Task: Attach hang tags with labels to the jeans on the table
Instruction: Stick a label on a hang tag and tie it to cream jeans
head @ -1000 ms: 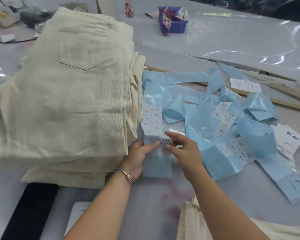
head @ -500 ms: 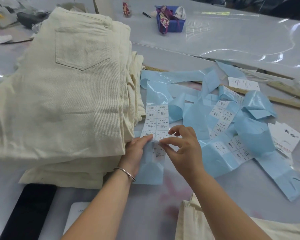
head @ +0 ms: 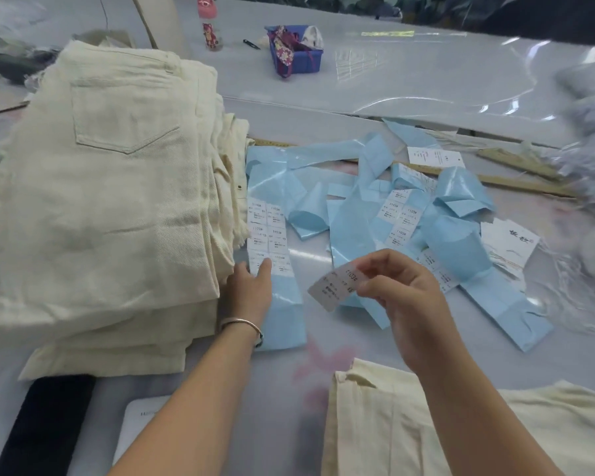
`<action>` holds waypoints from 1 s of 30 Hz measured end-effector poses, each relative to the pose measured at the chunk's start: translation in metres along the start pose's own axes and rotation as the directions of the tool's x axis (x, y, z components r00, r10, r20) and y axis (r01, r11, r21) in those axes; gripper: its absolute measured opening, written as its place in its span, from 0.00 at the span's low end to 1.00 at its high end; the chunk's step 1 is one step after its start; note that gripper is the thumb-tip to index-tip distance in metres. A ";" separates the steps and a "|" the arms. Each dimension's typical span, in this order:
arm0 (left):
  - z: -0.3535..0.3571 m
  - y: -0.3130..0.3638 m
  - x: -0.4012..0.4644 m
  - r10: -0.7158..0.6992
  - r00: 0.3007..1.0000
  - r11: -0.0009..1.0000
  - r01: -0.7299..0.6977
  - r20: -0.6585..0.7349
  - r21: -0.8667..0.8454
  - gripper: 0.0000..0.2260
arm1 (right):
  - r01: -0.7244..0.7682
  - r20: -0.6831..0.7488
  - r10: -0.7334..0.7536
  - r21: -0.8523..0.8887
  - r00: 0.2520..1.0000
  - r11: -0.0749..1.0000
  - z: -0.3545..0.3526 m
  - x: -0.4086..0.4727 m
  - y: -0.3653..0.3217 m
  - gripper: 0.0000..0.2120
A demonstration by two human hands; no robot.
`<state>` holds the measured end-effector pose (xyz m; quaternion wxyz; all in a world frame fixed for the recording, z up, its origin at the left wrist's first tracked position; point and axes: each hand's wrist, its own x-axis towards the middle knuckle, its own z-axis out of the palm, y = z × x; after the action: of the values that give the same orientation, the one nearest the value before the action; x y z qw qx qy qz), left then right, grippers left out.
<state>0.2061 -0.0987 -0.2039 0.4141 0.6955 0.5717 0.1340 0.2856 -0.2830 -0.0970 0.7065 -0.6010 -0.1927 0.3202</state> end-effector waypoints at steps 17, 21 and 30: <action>0.039 0.101 -0.199 0.678 0.677 0.732 -0.657 0.287 -0.180 0.07 | -0.101 -0.231 0.041 -0.253 0.972 0.962 -0.138 -0.073 -0.041 0.09; 0.086 0.114 -0.225 0.679 0.674 0.731 -0.659 0.293 -0.176 0.10 | -0.109 -0.341 -0.002 -0.307 0.940 0.945 -0.194 -0.080 -0.029 0.08; 0.160 0.122 -0.237 0.302 0.924 0.834 -0.136 0.236 -0.535 0.09 | -0.292 -0.532 -0.039 -0.523 0.846 0.801 -0.343 -0.058 0.014 0.07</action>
<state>0.3219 -0.3816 -0.1464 0.6492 0.6348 0.3590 0.2162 0.4663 -0.5703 -0.1739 0.4877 -0.8637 -0.0424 0.1197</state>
